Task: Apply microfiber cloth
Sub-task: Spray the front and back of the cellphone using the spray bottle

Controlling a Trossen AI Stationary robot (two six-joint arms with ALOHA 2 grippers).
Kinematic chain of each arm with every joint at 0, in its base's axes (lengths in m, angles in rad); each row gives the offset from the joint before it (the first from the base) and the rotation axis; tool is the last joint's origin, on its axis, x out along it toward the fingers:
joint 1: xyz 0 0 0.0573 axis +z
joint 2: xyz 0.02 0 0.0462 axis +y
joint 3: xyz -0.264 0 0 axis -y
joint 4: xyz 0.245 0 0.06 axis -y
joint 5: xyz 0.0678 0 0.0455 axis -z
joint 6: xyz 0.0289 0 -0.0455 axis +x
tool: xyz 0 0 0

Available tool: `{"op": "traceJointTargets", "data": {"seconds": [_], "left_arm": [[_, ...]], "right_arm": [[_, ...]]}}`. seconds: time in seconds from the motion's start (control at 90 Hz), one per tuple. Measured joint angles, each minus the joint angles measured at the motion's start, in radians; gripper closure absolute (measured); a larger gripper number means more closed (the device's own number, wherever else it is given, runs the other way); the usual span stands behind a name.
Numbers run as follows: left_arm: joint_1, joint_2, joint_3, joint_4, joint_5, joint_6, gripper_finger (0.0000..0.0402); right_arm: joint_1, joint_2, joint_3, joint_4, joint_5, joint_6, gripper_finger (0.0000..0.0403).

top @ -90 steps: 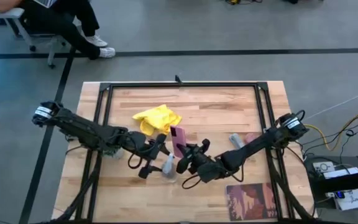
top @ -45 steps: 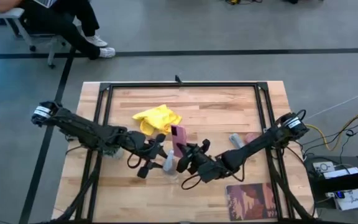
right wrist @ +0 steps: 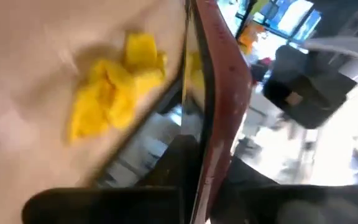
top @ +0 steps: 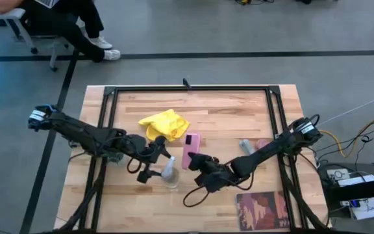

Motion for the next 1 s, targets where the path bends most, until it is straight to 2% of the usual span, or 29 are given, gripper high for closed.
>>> {"op": "traceJointTargets", "data": {"seconds": [0.156, 0.244, 0.378, 0.511, 0.578, 0.689, 0.744, 0.867, 1.0], "left_arm": [[0.001, -0.024, 0.000, -0.061, -0.096, -0.033, 0.0066], [0.001, -0.034, 0.000, -0.062, -0.112, -0.035, 0.0066], [0.000, -0.054, 0.000, -0.078, -0.094, -0.038, 0.0066], [0.000, -0.097, 0.001, -0.200, -0.104, -0.045, 0.0066], [0.001, -0.120, 0.000, -0.255, -0.175, -0.075, 0.0068], [0.001, -0.145, -0.021, -0.287, -0.370, -0.136, 0.0071], [0.007, -0.144, -0.043, -0.295, -0.418, -0.150, 0.0074], [0.017, -0.129, -0.103, -0.294, -0.383, -0.205, 0.0083], [0.002, -0.107, -0.153, -0.295, -0.266, -0.365, 0.0090]], "right_arm": [[-0.044, -0.006, 0.000, -0.108, -0.096, 0.284, 0.0400], [-0.068, -0.010, -0.002, -0.163, -0.167, 0.407, 0.0400], [-0.088, -0.025, -0.024, -0.168, -0.257, 0.494, 0.0400], [-0.102, -0.063, -0.075, -0.163, -0.345, 0.558, 0.0400], [-0.109, -0.086, -0.102, -0.141, -0.399, 0.616, 0.0400], [-0.109, -0.128, -0.169, -0.060, -0.513, 0.692, 0.0400], [-0.107, -0.139, -0.203, -0.006, -0.562, 0.733, 0.0400], [-0.101, -0.143, -0.262, 0.061, -0.689, 0.824, 0.0400], [-0.078, -0.130, -0.294, 0.108, -0.722, 0.888, 0.0400]]}}
